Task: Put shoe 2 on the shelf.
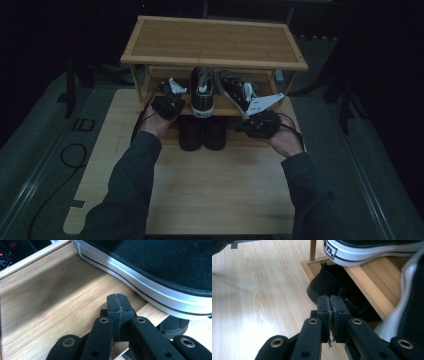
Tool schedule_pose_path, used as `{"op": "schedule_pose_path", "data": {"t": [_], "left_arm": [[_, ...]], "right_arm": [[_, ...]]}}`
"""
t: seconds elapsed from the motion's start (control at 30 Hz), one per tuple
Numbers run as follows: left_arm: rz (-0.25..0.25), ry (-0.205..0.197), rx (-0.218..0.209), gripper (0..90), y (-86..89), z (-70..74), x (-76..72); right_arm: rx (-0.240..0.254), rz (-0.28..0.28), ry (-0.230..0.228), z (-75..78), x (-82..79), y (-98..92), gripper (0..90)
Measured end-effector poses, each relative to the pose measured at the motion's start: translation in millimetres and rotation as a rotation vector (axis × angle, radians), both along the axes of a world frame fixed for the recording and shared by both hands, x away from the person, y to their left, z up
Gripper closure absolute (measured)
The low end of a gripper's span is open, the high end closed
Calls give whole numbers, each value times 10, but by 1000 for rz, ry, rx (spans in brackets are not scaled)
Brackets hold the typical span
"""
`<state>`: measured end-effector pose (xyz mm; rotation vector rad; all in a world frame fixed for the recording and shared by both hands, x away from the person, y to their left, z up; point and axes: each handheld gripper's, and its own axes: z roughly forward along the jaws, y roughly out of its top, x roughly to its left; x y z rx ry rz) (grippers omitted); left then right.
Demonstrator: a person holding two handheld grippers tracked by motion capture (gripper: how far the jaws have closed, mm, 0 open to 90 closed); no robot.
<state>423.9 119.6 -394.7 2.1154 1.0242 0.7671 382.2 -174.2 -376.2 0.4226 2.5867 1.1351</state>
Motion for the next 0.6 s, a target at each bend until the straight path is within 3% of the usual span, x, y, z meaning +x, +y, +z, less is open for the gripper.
{"op": "schedule_pose_path", "data": {"t": [0.3, 0.6], "left_arm": [[0, 3, -3, 900, 4, 2, 4], [-4, 7, -9, 900, 13, 2, 7]], "right_arm": [[-12, -56, -4, 14, -14, -405, 889], [-51, -90, 6, -33, 2, -608, 899]]}}
